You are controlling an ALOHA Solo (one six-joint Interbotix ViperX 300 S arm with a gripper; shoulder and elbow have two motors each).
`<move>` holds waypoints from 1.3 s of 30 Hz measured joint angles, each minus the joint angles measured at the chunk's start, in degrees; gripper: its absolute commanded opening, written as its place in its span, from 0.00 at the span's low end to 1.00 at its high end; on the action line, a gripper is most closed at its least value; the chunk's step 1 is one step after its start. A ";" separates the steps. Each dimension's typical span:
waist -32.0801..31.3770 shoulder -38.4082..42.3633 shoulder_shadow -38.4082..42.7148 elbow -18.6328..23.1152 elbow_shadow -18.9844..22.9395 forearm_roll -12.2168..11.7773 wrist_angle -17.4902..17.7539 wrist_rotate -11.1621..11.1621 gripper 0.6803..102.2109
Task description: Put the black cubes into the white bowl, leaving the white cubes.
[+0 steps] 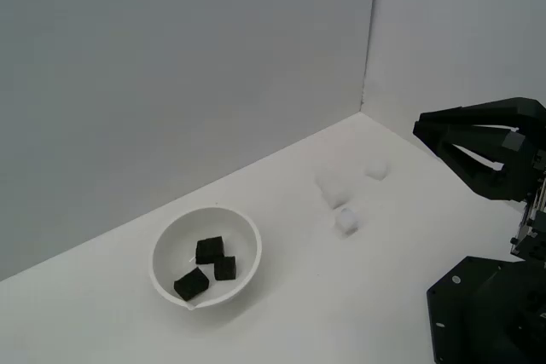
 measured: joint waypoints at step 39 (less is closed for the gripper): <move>0.00 7.29 7.03 0.97 1.05 0.09 0.00 -0.53 0.02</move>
